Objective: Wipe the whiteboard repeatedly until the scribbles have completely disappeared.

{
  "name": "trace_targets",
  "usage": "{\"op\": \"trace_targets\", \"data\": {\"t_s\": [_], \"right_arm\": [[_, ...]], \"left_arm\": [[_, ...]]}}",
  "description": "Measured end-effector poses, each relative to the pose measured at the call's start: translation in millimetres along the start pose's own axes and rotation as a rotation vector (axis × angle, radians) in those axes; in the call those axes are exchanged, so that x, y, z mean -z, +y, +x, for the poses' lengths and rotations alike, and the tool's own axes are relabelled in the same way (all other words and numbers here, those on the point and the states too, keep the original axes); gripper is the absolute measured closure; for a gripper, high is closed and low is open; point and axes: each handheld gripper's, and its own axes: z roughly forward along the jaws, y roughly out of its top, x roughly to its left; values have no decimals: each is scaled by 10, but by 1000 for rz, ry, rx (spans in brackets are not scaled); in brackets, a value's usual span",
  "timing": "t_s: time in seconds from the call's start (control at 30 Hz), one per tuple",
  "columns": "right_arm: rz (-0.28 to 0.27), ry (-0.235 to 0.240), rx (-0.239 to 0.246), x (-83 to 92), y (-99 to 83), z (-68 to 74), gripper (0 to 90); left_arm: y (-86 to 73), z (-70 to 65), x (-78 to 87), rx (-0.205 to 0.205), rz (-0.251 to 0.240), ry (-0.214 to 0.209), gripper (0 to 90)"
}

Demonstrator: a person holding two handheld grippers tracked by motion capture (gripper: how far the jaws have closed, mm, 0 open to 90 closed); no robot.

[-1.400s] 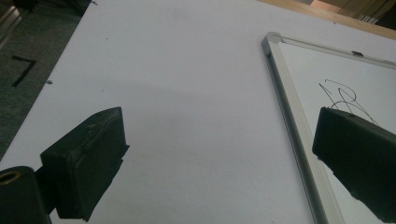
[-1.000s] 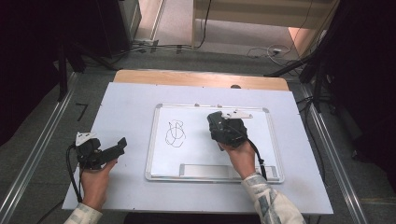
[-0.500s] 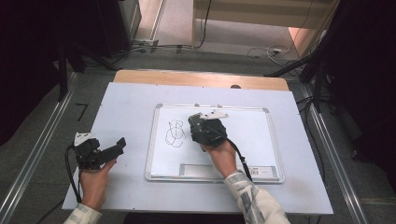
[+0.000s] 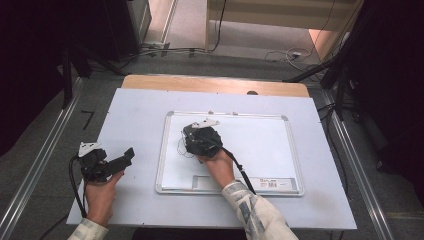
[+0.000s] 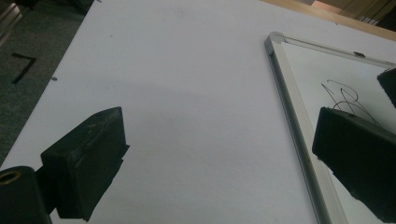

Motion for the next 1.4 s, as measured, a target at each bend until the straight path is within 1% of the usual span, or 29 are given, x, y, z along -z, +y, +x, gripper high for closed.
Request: {"op": "trace_targets", "data": {"t_s": [0.13,0.27,0.37,0.47,0.67,0.73,0.83,0.87,0.9,0.93,1.03,1.1,1.13,1.27,1.33,1.4], "right_arm": [[12,0,2,-83,16,72,385],[27,-3,5,-161,20,113,384],[33,-6,7,-193,40,112,383],[45,-4,-7,-229,49,99,382],[62,4,-14,-307,27,93,379],[77,7,-13,-334,16,92,375],[67,13,-19,-333,16,86,370],[65,16,-16,-329,17,78,358],[68,20,-23,-321,20,72,324],[71,30,-35,-312,26,61,314],[57,38,-33,-253,30,28,299],[53,52,-29,-221,17,18,298],[59,55,-22,-217,6,18,298],[78,52,29,-260,-34,41,307],[93,53,51,-292,-49,50,329],[90,49,69,-298,-55,45,355]], "left_arm": [[1,10,3,4,-1,-1,32],[1,17,8,3,1,-2,32],[1,21,5,5,1,-1,32],[1,21,2,7,2,-2,32],[1,24,5,8,1,-2,33],[2,28,5,9,2,-1,33],[2,31,4,10,2,-2,32],[1,33,5,11,3,-2,32],[1,33,5,12,1,-3,33],[1,33,5,12,2,-4,33],[1,33,4,12,3,-4,33],[1,30,2,11,3,-3,33],[1,29,1,12,3,-3,33],[0,25,2,12,3,-1,33],[0,28,3,11,3,-2,33],[0,31,0,14,3,-2,33]]}}
